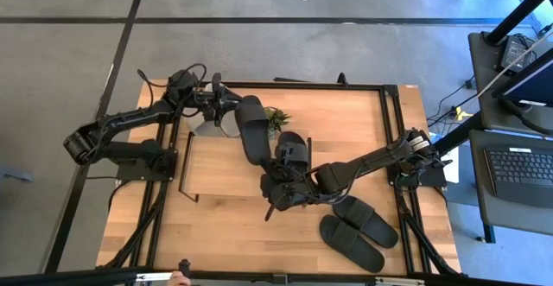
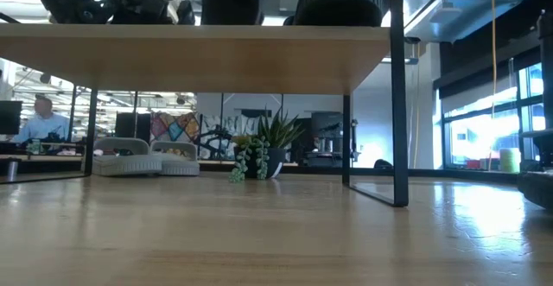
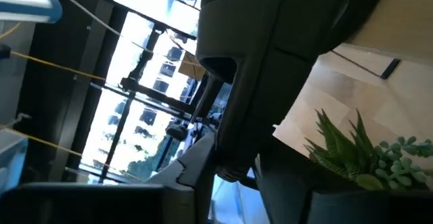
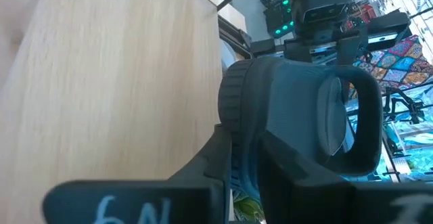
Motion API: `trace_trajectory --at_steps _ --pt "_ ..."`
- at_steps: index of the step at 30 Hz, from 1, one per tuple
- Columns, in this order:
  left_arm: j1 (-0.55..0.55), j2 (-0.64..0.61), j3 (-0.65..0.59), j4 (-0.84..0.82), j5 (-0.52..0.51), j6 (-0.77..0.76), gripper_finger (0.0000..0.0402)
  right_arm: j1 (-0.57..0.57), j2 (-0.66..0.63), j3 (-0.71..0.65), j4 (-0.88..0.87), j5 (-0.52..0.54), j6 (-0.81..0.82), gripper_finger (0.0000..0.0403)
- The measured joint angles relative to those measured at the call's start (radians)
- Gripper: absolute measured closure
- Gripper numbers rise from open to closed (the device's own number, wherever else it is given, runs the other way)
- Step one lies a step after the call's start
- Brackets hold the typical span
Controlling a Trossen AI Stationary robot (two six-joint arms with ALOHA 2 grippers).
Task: Pick and place slides into the shelf
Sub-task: Put the black slide on the shelf
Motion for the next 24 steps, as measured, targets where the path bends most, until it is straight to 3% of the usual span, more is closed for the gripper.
trace_trajectory --at_steps 6,11,14,19,24 --pt "0.001 -0.027 0.000 -0.001 -0.134 -0.097 0.0209 0.002 0.000 0.047 0.008 -0.002 0.023 0.0356" --pt "0.001 -0.080 0.000 -0.007 -0.158 -0.256 0.0156 0.002 0.000 0.134 -0.120 -0.002 0.133 0.0356" --pt "0.003 -0.128 0.000 -0.014 -0.254 -0.318 0.0146 0.002 0.000 0.164 -0.182 -0.002 0.216 0.0356" --pt "0.001 -0.198 0.000 -0.060 -0.504 -0.457 0.0144 0.002 -0.001 0.204 -0.222 -0.026 0.289 0.0356" --pt "-0.007 -0.259 0.000 -0.195 -0.534 -0.577 0.0144 0.009 0.000 0.205 -0.245 -0.077 0.291 0.0356"
